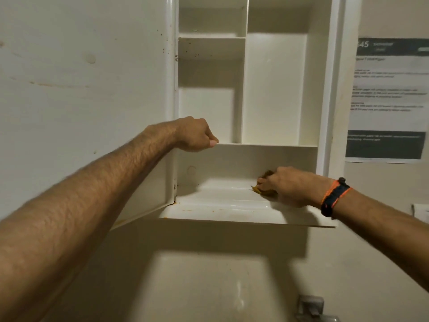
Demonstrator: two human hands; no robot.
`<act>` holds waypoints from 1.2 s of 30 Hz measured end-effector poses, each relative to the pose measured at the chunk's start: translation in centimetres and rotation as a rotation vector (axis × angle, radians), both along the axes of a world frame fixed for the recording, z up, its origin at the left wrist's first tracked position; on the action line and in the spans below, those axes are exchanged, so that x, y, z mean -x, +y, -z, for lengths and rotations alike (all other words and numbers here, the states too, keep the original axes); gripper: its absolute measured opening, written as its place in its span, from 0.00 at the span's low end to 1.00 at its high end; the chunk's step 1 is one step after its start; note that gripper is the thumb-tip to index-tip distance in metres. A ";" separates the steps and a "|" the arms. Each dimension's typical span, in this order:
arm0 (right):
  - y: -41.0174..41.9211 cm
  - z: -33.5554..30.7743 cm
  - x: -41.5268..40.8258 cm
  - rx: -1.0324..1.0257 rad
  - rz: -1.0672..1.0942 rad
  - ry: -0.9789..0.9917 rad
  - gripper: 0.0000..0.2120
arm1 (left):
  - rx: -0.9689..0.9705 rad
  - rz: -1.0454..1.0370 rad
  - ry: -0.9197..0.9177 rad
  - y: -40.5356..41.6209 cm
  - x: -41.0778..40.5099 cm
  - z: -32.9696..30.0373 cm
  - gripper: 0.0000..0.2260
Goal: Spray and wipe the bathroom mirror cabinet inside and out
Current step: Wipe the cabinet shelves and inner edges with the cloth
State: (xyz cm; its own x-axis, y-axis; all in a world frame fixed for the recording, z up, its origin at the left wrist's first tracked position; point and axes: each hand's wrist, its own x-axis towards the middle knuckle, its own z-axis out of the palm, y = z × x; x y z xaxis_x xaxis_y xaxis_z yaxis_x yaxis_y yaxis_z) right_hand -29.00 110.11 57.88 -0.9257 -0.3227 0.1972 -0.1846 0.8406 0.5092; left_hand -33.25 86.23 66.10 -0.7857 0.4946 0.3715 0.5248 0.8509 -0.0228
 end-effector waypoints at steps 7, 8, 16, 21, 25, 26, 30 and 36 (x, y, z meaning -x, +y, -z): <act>-2.1 0.1 0.3 0.513 -0.354 0.393 0.30 | -0.053 0.002 0.067 -0.2 0.4 0.9 0.16; -3.0 0.0 0.6 0.528 -0.400 0.365 0.31 | -0.055 -0.002 0.074 -0.2 0.4 0.9 0.16; -4.3 1.6 1.4 0.504 -0.083 0.002 0.20 | -0.057 -0.011 0.126 -0.1 0.6 1.4 0.16; -2.0 2.4 -0.3 0.494 0.175 0.166 0.08 | -0.049 -0.024 0.129 -0.3 0.8 1.5 0.15; -1.4 3.0 -1.7 0.444 0.325 0.265 0.10 | -0.052 -0.031 0.134 -0.3 0.9 1.5 0.15; -1.5 2.8 -1.8 0.497 0.327 0.279 0.09 | -0.055 -0.032 0.133 -0.3 1.0 1.5 0.15; -1.4 1.6 -1.5 0.771 0.218 0.495 0.17 | -0.062 -0.033 0.151 -0.3 1.2 1.6 0.16; -0.7 1.6 -1.4 0.717 0.171 0.233 0.25 | -0.082 -0.039 0.159 -0.3 1.1 1.8 0.16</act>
